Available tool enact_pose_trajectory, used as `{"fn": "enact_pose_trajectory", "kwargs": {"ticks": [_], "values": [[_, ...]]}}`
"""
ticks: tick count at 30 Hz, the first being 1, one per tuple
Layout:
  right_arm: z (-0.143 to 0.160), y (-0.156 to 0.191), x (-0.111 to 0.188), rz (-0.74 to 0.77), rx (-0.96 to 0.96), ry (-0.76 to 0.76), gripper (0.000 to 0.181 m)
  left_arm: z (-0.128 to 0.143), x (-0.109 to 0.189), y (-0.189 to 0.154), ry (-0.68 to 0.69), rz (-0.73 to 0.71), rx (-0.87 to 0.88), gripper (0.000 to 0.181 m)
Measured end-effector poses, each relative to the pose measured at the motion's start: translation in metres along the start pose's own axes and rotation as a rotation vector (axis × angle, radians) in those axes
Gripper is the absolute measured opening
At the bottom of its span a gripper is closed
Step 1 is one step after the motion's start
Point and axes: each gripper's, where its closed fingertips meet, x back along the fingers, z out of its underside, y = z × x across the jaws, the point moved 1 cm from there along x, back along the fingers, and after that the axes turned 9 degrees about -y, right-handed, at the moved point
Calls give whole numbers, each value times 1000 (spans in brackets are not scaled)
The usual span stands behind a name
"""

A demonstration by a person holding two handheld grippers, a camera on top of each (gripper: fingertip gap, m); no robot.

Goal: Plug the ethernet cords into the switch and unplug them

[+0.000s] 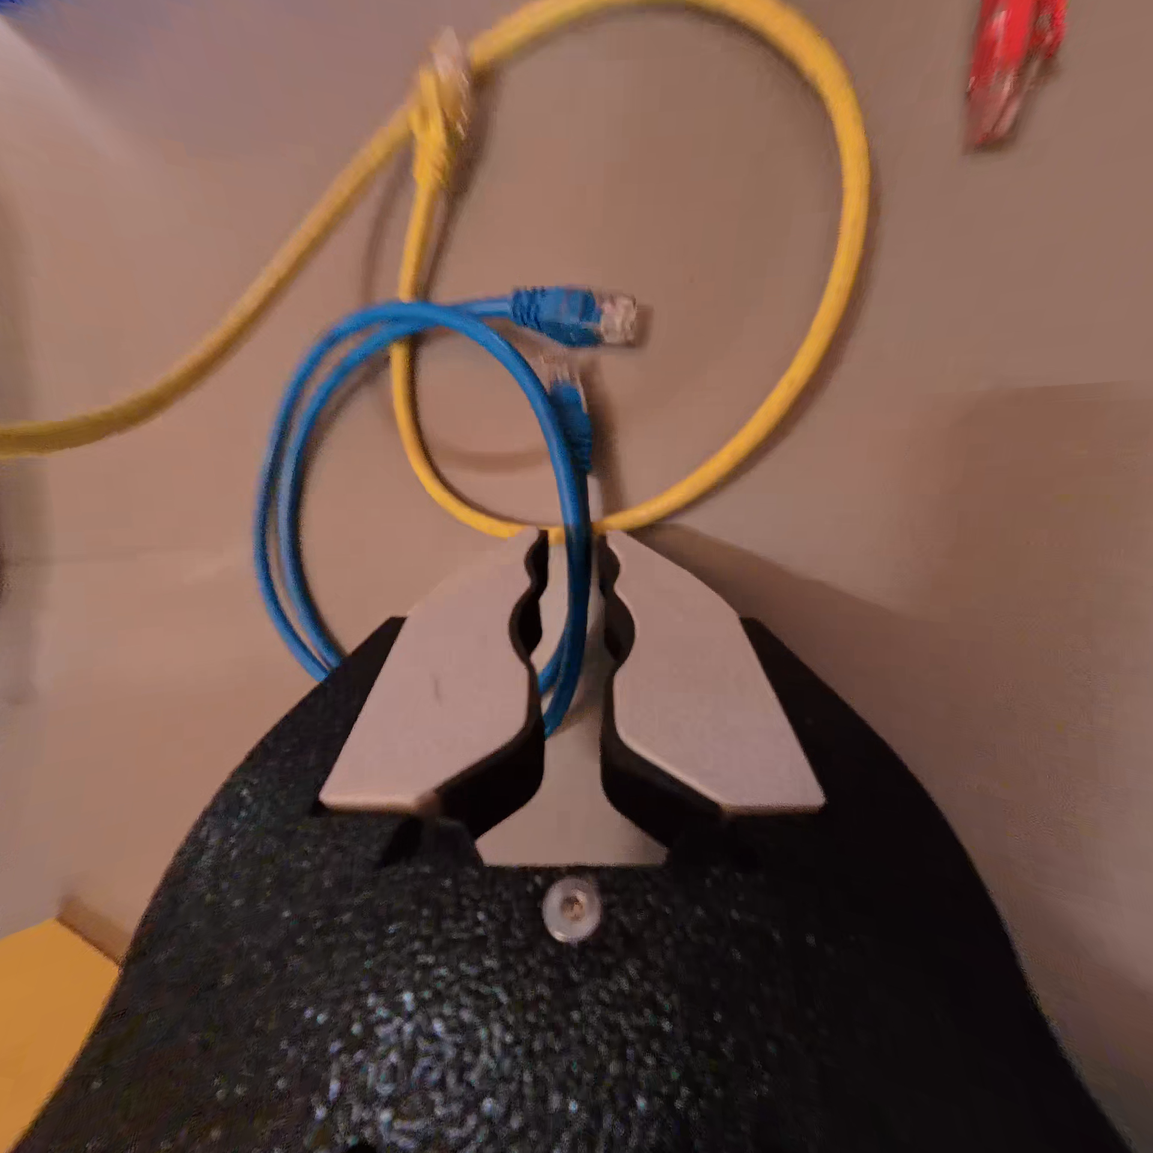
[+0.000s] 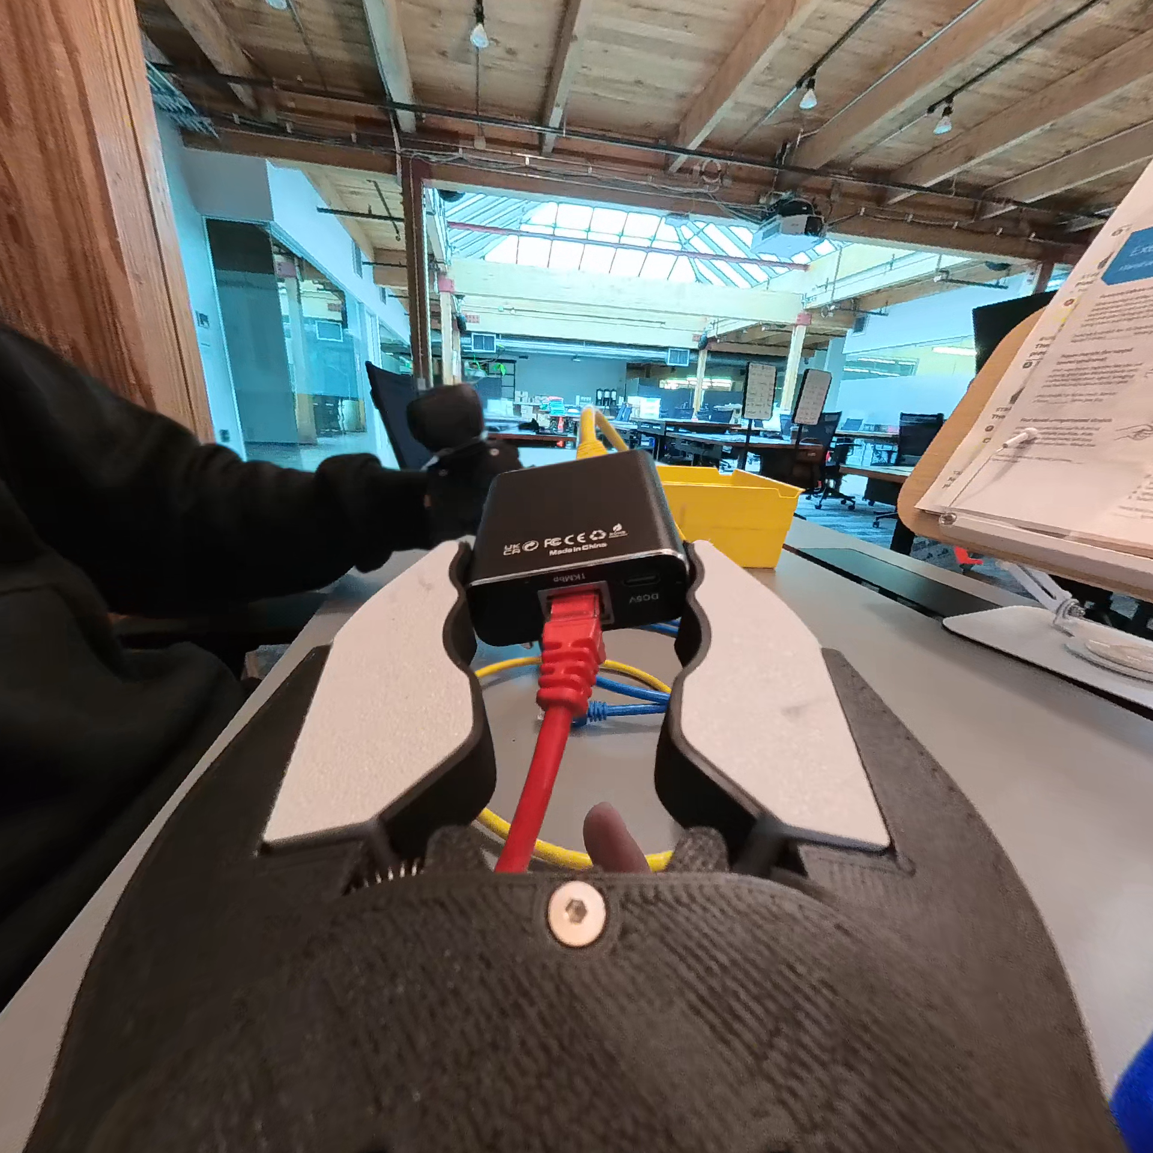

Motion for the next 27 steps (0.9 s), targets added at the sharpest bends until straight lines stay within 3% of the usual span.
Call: {"fn": "enact_pose_trajectory", "kwargs": {"ticks": [1,3,5,10,13,17,25,27], "values": [[-1,0,0,2,-1,-3,63,-7,2,-1,-62,-50,-12,18],[-1,-1,0,5,4,-9,63,-17,6,-5,-173,-150,-32,25],[0,-1,0,3,-1,-1,63,-20,5,-7,-197,-261,-102,24],[4,1,-1,2,2,15,63,-12,-3,4,-39,-441,-248,31],[4,1,-1,3,2,21,63,-7,-9,7,-7,-385,-182,28],[5,1,-2,-2,0,26,63,-2,-11,-1,4,-233,-32,5],[4,1,-2,-6,-3,20,63,-24,5,-10,-250,60,357,6],[5,1,-1,-3,-6,21,63,-19,8,8,-279,-19,425,0]]}}
